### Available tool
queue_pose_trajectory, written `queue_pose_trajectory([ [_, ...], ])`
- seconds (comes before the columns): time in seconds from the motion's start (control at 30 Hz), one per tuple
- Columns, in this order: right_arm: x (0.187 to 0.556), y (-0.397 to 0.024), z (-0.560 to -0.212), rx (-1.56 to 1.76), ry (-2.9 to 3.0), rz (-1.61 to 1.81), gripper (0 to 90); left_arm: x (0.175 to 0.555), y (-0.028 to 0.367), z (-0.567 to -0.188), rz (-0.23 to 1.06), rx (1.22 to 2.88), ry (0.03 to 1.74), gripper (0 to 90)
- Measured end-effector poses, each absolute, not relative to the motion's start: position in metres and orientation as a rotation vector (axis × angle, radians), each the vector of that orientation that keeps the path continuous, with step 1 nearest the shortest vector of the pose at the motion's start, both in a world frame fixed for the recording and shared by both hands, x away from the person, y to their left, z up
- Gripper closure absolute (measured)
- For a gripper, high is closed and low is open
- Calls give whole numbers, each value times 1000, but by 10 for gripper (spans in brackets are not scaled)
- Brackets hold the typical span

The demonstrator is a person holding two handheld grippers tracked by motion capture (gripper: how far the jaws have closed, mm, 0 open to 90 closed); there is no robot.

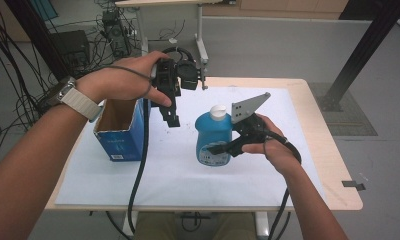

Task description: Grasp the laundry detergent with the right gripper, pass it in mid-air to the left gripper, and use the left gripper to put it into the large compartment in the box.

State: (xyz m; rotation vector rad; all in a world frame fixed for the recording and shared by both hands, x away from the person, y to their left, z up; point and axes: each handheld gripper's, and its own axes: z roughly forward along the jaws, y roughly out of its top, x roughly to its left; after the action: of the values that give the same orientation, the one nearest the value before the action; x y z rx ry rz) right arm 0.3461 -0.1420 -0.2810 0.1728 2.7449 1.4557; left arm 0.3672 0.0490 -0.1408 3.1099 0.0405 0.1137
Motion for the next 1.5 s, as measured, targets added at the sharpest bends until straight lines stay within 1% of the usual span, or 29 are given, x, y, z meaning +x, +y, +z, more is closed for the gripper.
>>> queue_pose_trajectory([
  [0.27, 353, -127, -279, 147, 2766, 1405, 440, 363, 48, -139, 68, 3110, 24, 81],
  [0.7, 360, -109, -277, 104, 2777, 1399, 441, 364, 49, -136, 73, 3102, 32, 81],
  [0.9, 363, -101, -278, 95, 2791, 1392, 441, 365, 46, -133, 81, 3097, 39, 55],
  [1.5, 370, -86, -279, 80, 2784, 1406, 443, 368, 37, -136, 65, 3094, 27, 63],
])
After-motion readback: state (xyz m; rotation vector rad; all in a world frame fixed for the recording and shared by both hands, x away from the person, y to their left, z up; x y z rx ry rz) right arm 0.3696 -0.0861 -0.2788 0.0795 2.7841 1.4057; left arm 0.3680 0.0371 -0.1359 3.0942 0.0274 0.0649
